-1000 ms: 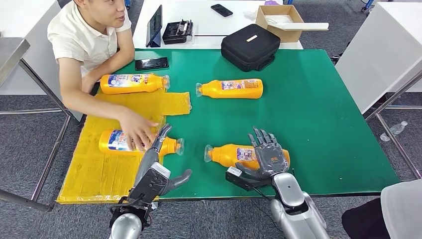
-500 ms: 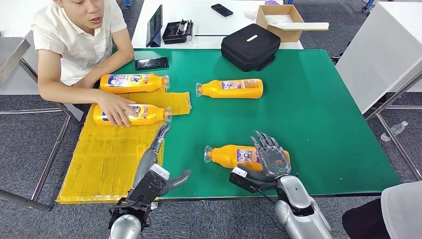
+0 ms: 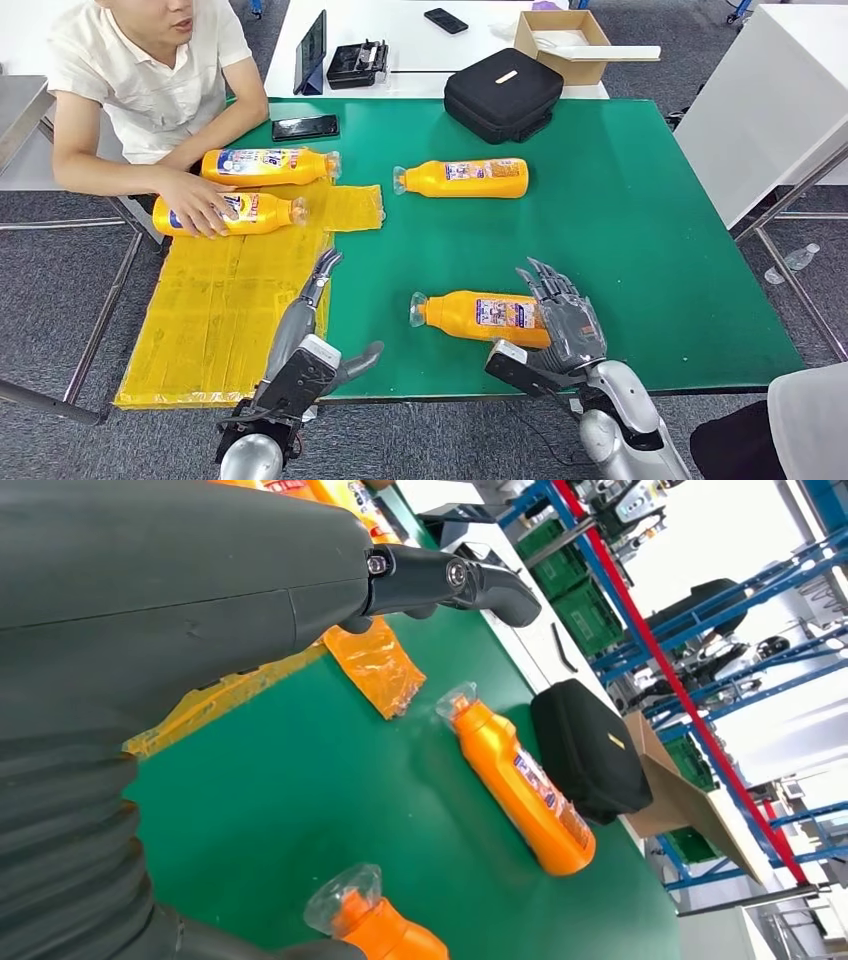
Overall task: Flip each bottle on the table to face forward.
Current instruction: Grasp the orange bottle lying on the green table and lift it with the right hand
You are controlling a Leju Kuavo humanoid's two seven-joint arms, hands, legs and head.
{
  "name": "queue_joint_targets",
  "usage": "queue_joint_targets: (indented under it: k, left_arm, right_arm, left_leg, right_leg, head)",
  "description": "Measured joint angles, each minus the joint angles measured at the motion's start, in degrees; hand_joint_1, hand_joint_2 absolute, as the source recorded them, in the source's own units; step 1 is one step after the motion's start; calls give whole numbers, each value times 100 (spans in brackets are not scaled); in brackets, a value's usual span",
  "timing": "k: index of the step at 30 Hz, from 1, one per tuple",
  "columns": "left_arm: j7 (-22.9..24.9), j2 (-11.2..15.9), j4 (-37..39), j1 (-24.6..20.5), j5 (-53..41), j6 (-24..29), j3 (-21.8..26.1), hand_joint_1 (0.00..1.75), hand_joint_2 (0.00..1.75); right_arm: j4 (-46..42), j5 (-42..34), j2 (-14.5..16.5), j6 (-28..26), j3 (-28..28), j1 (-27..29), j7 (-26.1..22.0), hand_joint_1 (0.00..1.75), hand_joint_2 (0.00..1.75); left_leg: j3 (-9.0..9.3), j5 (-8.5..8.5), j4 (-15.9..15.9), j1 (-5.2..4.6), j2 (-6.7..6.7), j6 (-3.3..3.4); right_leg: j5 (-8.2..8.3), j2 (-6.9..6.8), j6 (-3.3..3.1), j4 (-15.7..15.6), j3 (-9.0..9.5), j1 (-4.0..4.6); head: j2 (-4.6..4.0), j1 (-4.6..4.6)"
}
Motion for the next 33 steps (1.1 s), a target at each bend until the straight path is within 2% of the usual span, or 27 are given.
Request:
queue_joint_targets:
  k: [9, 16, 33]
  left_arm:
    - [-6, 2, -23, -1, -2, 2, -31, 0, 175]
    - [-7, 2, -52, 7, -2, 2, -32, 0, 175]
    - [-38, 4, -97, 8, -2, 19, -69, 0, 175]
  right_arm:
    - [-44, -53, -127, 11, -134, 52, 48, 0, 175]
    - [-91, -31, -139, 136, -153, 67, 235, 0, 175]
    - [-27, 131, -177, 228, -222, 64, 338, 0, 175]
  left_leg:
    - [1, 0, 0, 0, 0, 0]
    - [0, 0, 0, 0, 0, 0]
    - [0, 0, 0, 0, 0, 0]
  right_leg:
    - [0, 0, 0, 0, 1, 0]
    - [0, 0, 0, 0, 0, 0]
    - [0, 0, 0, 0, 1, 0]
  head:
    - [0, 1]
    - [0, 0]
    - [0, 1]
